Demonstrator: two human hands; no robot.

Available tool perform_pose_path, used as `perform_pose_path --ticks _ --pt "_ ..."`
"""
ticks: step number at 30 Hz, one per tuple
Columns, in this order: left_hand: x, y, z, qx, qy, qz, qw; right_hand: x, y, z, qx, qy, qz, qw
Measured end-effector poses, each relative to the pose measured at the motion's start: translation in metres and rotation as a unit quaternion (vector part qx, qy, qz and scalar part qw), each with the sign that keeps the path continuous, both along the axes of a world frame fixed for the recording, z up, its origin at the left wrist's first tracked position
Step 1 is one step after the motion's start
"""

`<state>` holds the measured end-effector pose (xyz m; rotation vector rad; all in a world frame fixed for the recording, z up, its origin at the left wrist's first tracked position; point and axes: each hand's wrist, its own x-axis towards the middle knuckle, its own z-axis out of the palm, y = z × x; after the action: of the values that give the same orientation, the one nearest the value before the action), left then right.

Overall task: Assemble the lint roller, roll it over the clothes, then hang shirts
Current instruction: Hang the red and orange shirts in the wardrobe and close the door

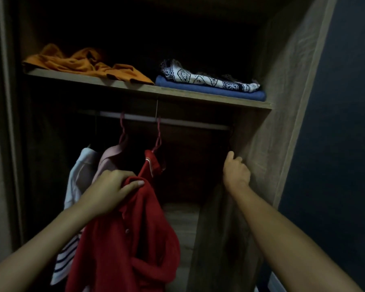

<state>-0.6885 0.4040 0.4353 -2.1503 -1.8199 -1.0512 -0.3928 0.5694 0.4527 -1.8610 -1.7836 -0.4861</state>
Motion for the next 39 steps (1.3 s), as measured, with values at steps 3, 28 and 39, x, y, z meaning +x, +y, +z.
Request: perform_pose_path --ticks 3,28,39 --pt "-0.001 0.001 0.007 0.009 -0.003 0.002 1.0 -0.003 -0.002 0.011 0.006 0.07 0.021 0.997" --pt "0.002 0.0 -0.036 -0.029 -0.038 0.036 0.998 -0.023 -0.104 -0.035 -0.165 0.491 0.188 0.835" --pt "0.015 0.021 -0.088 -0.095 -0.026 0.033 0.995 0.026 -0.204 -0.039 -0.381 0.515 0.259 0.723"
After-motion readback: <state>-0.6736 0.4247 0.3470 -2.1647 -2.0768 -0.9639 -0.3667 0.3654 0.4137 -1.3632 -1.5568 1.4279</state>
